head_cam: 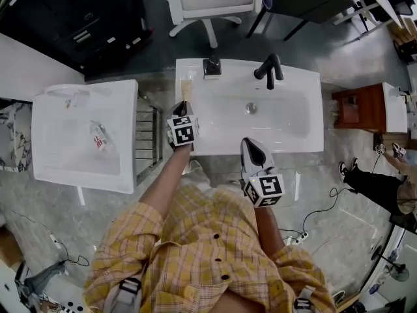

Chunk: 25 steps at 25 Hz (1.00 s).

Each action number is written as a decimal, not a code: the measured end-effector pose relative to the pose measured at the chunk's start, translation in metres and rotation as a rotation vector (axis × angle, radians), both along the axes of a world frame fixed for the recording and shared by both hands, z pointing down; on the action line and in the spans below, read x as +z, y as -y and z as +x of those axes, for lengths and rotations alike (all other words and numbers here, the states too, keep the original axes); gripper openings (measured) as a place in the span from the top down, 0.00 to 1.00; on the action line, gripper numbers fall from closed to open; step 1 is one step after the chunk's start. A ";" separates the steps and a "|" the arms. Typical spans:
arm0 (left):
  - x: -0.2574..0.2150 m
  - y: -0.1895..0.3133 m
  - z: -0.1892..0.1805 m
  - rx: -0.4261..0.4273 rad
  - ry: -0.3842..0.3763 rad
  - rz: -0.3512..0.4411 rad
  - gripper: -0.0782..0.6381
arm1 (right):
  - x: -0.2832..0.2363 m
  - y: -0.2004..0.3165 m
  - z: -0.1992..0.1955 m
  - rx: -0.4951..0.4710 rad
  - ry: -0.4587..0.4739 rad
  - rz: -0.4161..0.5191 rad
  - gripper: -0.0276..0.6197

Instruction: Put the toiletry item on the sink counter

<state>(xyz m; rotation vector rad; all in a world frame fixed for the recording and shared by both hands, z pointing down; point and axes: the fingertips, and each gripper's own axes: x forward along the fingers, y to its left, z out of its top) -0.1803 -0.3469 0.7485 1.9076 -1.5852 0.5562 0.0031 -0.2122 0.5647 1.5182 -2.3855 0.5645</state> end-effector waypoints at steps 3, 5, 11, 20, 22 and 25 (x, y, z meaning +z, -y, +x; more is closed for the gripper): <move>0.003 -0.002 0.002 0.008 0.003 -0.020 0.87 | 0.000 -0.002 0.001 0.011 0.002 -0.001 0.96; 0.005 -0.004 0.003 0.012 0.008 -0.033 0.87 | 0.000 -0.003 0.002 0.016 0.001 -0.002 0.96; 0.011 0.000 0.003 0.019 0.011 -0.031 0.86 | 0.003 -0.007 0.005 0.034 0.002 -0.011 0.96; 0.022 0.000 0.011 0.045 0.027 -0.085 0.77 | 0.004 -0.009 0.007 0.044 0.004 -0.015 0.96; 0.022 0.000 0.012 0.047 0.040 -0.087 0.75 | 0.004 -0.010 0.006 0.045 0.005 -0.015 0.96; 0.023 0.000 0.013 0.045 0.050 -0.093 0.73 | 0.004 -0.012 0.007 0.049 0.006 -0.014 0.96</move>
